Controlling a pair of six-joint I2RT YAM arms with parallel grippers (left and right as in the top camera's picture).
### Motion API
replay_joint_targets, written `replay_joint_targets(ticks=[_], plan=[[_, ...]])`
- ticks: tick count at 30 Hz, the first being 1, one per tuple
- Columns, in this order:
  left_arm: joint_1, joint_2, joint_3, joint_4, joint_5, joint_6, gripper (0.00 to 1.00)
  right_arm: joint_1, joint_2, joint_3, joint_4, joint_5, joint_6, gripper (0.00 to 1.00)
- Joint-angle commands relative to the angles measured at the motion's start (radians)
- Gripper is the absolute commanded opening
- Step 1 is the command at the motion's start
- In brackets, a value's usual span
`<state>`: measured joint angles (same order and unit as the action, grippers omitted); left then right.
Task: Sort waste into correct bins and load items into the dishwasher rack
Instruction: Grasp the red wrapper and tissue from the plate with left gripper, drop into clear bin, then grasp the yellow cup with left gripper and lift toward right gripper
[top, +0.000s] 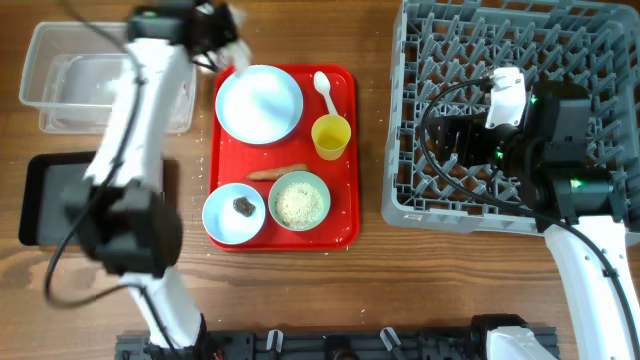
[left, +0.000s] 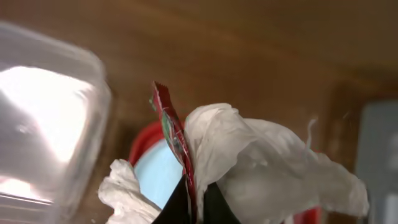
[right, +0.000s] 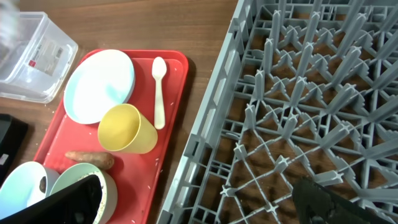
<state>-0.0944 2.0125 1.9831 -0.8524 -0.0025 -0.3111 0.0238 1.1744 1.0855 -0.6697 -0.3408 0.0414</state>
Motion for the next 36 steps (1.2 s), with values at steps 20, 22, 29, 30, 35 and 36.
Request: replay_joint_targets(ticks=[20,22,29,30,35,36], plan=[[0.277,-0.011,0.018,0.148,0.26,0.126,1.0,0.005,0.008,0.021,-0.004,-0.023,0.015,1.0],[0.217,-0.051,0.018,-0.004,0.298,0.125,1.0,0.005,0.008,0.021,-0.004,-0.023,0.047,1.0],[-0.068,-0.016,-0.095,-0.301,0.364,0.416,0.93,0.005,0.008,0.021,-0.005,-0.023,0.048,1.0],[-0.106,-0.014,-0.123,-0.292,0.329,0.432,0.93,0.005,0.008,0.021,-0.006,-0.023,0.048,1.0],[-0.201,0.017,-0.198,-0.243,0.294,0.432,0.93,0.005,0.008,0.021,-0.008,-0.023,0.065,1.0],[-0.225,0.035,-0.198,-0.236,0.293,0.432,0.93,0.005,0.008,0.021,-0.008,-0.023,0.07,1.0]])
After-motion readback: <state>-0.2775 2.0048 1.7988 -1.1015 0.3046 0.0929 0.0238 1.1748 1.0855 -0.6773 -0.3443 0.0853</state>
